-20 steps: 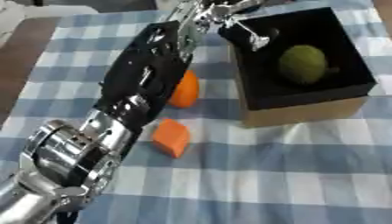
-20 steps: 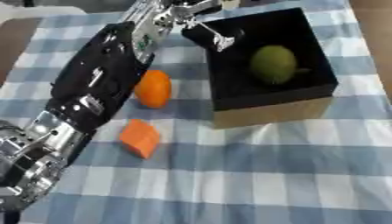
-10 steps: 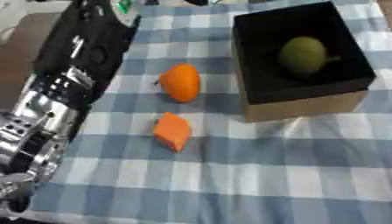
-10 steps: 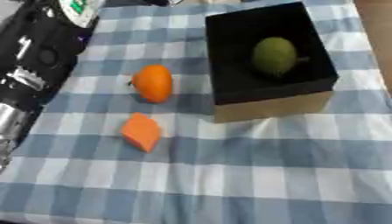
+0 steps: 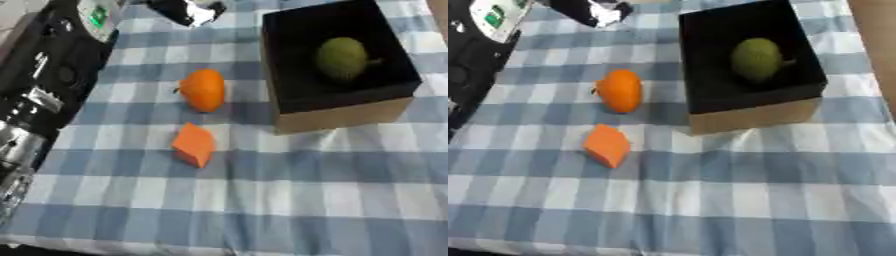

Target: Pick up objects on the table and place them in the box.

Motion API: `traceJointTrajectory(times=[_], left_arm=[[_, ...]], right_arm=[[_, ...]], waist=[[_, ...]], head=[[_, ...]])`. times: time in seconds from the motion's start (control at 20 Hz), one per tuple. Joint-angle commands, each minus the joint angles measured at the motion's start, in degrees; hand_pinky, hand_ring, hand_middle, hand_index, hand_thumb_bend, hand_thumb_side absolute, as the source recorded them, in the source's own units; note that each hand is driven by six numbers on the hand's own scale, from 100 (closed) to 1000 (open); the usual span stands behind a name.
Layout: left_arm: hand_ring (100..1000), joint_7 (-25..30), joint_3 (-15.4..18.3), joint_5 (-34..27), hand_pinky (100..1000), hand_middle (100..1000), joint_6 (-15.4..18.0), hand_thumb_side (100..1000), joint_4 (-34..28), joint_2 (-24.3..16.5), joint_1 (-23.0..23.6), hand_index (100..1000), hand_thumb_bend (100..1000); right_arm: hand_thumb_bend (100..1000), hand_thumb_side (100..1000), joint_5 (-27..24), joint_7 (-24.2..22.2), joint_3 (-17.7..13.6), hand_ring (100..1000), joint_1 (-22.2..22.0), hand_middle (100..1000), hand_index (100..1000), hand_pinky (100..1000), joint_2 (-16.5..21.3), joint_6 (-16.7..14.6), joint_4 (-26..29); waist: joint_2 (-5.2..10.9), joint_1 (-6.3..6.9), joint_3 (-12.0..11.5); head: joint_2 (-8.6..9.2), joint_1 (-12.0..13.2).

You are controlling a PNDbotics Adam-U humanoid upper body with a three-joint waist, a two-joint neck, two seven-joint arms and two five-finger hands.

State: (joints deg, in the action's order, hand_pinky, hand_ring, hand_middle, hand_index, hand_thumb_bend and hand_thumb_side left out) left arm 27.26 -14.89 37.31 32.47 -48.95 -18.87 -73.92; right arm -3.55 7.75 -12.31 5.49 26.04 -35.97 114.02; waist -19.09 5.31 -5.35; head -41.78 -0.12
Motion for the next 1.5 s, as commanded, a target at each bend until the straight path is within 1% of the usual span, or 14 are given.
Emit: traceJointTrajectory(times=[0.05, 0.1, 0.15, 0.4, 0.6, 0.8, 0.85, 1.05, 1.25, 1.5], left_arm=[[899, 3.2, -1.1, -1.9, 872, 843, 0.2, 472, -1.6, -3.2, -0.2, 931, 294], [899, 4.2, -1.3, -2.1, 872, 843, 0.2, 473, -1.5, -3.6, 0.0, 931, 298], [899, 5.1, -1.7, -2.0, 871, 842, 0.5, 493, -1.3, -4.1, 0.2, 928, 355], [899, 7.2, -3.0, 0.1, 866, 840, 2.7, 534, -0.3, -5.9, 1.3, 928, 436], [899, 7.5, -3.3, 1.9, 867, 839, 3.9, 571, 1.3, -6.0, 2.2, 929, 451], [899, 7.4, -3.0, 2.7, 867, 839, 4.6, 571, 2.4, -5.8, 2.3, 929, 451], [902, 7.4, -3.1, 2.8, 869, 841, 4.7, 628, 2.7, -5.7, 2.4, 931, 471], [899, 9.8, -3.5, 2.8, 867, 837, 6.2, 654, 4.1, -5.2, 3.2, 926, 489], [891, 11.9, -4.0, 2.1, 866, 832, 7.0, 674, 4.2, -5.1, 3.9, 921, 529], [890, 14.0, -4.7, 0.8, 867, 832, 7.7, 694, 3.8, -5.0, 4.7, 922, 549]], right_arm=[[100, 470, 0.5, 0.2, -0.4, 1000, 0.1, 411, 902, 925, 1.4, -0.1, 0.6], [100, 470, 0.6, 0.3, -0.4, 1000, 0.1, 411, 902, 925, 1.4, -0.1, 0.6], [100, 470, 0.6, 0.3, -0.4, 1000, 0.0, 410, 902, 925, 1.4, -0.1, 0.6], [100, 470, 0.8, 0.3, -0.3, 1000, -0.1, 410, 902, 926, 1.5, -0.1, 0.6], [100, 470, 0.8, 0.2, -0.2, 1000, 0.0, 409, 902, 926, 1.3, -0.2, 0.6], [100, 470, 0.8, 0.2, -0.2, 1000, 0.0, 409, 902, 926, 1.3, -0.2, 0.6], [100, 470, 0.8, 0.2, -0.2, 1000, 0.0, 406, 904, 927, 1.3, -0.2, 0.6], [100, 470, 0.9, 0.0, -0.1, 1000, 0.2, 405, 904, 928, 0.9, 0.1, 0.6], [100, 470, 1.0, -0.1, -0.2, 1000, 0.3, 402, 905, 929, 0.7, 0.3, 0.6], [100, 470, 1.2, -0.3, -0.1, 1000, 0.5, 400, 906, 930, 0.4, 0.6, 0.6]], waist=[[1.92, 0.39, 0.1], [1.91, 0.39, 0.1], [1.90, 0.39, 0.0], [1.87, 0.43, -0.1], [1.82, 0.32, 0.0], [1.81, 0.28, 0.1], [1.73, 0.29, 0.1], [1.36, 0.36, 0.5], [1.11, 0.34, 0.7], [0.78, 0.27, 0.7]], head=[[-0.36, -0.2], [-0.43, -0.2], [-0.49, -0.1], [-0.47, -0.2], [-0.42, -0.3], [-0.42, -0.2], [-0.50, -0.2], [-0.86, -0.3], [-1.02, -0.7], [-1.36, -0.9]])
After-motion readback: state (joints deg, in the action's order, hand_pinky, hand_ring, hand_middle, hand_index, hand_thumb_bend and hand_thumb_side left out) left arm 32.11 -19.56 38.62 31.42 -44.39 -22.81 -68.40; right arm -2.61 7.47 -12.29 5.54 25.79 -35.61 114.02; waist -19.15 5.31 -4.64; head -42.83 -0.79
